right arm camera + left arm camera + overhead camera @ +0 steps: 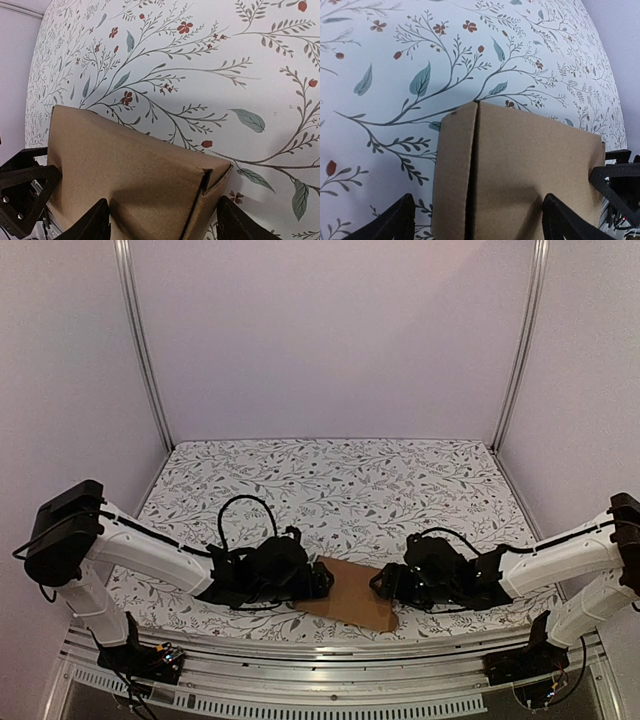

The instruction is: Fold the paper box

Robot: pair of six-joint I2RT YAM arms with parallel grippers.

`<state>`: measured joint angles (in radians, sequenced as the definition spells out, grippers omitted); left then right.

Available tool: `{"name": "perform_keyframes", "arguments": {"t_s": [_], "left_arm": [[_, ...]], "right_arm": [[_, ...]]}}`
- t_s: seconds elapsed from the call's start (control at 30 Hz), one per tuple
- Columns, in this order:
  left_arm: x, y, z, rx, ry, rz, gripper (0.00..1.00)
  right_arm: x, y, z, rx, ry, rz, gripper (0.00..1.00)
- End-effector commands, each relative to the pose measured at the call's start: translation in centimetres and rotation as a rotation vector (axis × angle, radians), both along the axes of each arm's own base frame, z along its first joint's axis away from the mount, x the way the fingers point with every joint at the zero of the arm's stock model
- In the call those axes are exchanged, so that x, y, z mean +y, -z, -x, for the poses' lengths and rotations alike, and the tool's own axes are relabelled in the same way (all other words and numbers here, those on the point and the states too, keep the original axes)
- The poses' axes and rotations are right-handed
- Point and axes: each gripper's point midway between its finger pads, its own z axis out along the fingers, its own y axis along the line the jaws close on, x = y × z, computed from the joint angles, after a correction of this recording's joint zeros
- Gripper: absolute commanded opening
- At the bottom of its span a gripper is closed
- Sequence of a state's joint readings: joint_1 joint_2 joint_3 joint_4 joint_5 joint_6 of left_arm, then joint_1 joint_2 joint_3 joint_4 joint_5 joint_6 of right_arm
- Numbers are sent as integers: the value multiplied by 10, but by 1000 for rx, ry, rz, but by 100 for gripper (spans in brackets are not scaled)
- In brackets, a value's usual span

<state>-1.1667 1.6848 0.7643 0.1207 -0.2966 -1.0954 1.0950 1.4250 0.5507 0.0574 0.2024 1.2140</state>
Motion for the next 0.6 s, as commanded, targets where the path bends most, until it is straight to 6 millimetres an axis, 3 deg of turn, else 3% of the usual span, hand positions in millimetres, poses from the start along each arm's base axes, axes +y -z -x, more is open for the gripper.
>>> {"name": "perform_keyframes", "arguments": {"t_s": [0.0, 0.27, 0.57], "left_arm": [[7, -8, -8, -15, -34, 24, 86], [34, -5, -17, -24, -29, -48, 87], [45, 7, -9, 20, 19, -75, 86]], "right_arm": [[9, -11, -16, -34, 8, -41, 68], [16, -7, -26, -69, -75, 18, 47], [19, 10, -25, -58, -117, 68, 35]]}}
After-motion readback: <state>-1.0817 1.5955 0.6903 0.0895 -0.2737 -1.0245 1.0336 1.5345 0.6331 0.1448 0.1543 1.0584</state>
